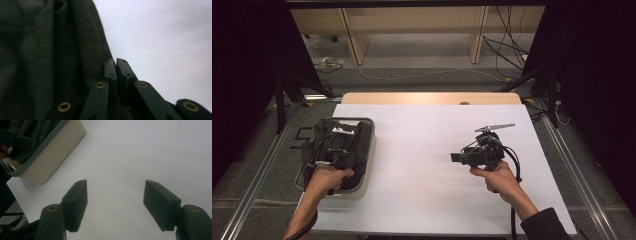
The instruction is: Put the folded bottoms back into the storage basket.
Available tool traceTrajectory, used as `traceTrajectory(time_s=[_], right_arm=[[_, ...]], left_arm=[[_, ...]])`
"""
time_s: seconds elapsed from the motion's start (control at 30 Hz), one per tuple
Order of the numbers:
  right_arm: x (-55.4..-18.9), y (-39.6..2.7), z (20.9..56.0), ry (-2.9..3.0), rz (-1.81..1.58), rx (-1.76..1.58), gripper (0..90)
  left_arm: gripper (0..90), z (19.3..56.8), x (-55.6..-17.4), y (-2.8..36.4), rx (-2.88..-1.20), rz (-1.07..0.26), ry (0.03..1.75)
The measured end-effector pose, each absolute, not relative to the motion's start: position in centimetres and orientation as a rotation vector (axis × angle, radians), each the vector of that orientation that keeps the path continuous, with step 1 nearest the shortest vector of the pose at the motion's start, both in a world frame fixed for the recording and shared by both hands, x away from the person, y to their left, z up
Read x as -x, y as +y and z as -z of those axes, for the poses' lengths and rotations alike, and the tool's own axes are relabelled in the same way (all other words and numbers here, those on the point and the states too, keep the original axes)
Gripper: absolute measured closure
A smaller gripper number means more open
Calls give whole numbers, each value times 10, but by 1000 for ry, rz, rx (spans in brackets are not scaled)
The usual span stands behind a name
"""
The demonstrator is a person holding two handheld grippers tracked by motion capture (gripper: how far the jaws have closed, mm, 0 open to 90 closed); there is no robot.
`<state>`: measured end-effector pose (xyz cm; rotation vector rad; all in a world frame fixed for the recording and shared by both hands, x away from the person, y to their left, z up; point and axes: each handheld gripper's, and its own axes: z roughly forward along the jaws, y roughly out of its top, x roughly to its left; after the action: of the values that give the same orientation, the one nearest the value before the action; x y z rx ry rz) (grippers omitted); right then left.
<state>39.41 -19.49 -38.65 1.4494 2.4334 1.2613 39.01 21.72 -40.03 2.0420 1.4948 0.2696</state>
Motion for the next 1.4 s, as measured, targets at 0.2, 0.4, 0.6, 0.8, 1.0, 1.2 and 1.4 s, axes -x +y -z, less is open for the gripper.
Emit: traceTrajectory(time_s=[0.2, 0.4, 0.6, 0.8, 1.0, 1.2, 1.4], right_arm=[[-393, -195, 387, 2436, -1259, -1445, 368], [-391, -197, 385, 2428, -1273, -1440, 367], [-387, -198, 383, 2414, -1299, -1416, 367], [-380, -199, 379, 2388, -1329, -1363, 363], [-373, -201, 375, 2353, -1383, -1321, 344], [-367, -205, 376, 2311, -1430, -1313, 303], [-361, -212, 378, 2272, -1469, -1295, 281]], left_arm=[[822, 414, -392, 218, -2067, -257, 1531], [697, 400, -389, 220, -2006, -302, 1503], [593, 385, -383, 211, -1969, -344, 1420], [456, 376, -378, 196, -1915, -353, 1377], [318, 373, -375, 186, -1870, -323, 1330], [257, 372, -370, 171, -1794, -300, 1263], [228, 376, -363, 158, -1780, -312, 1186]])
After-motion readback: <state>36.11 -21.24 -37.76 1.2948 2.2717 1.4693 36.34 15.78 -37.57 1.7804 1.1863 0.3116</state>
